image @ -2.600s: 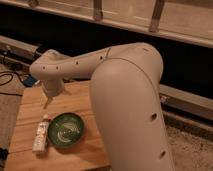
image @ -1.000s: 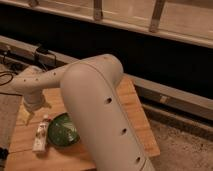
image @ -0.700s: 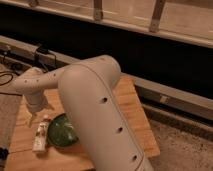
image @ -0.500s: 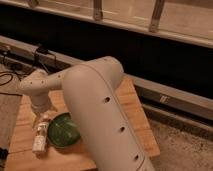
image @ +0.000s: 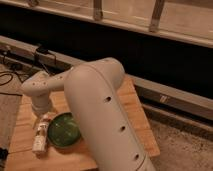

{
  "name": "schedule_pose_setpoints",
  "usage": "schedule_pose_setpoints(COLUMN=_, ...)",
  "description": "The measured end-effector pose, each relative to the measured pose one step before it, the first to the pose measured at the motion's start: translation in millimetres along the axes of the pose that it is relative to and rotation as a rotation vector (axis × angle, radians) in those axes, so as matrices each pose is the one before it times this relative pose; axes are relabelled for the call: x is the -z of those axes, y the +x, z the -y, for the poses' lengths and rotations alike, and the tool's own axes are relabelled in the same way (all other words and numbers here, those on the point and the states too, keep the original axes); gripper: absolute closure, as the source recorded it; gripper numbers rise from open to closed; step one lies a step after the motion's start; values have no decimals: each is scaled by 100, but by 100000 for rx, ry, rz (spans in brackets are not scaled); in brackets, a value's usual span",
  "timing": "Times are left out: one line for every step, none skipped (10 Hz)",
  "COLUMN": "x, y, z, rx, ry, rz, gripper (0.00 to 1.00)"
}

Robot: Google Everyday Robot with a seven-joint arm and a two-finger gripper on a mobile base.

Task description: Place the bottle in the ceramic bowl

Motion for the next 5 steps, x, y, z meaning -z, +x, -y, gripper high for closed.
schedule_pose_setpoints(x=-93, y=-346, z=-426, rx=1269, ry=-403, rz=-83, gripper=20)
schedule_pose_setpoints(x=-189, y=-305, z=-242, rx=1097, ry=-554, rz=-526, gripper=20)
schedule_pose_setpoints(x=-487, y=-280, z=-278, rx=1000, ry=-819, rz=-1000, gripper=20)
schedule_pose_setpoints(x=-879, y=-258, z=-379, rx=987, ry=-1366, rz=-1475, gripper=20)
schedule_pose_setpoints(x=-872, y=-113, z=-273, rx=775, ry=-1119, rz=-1451, gripper=20)
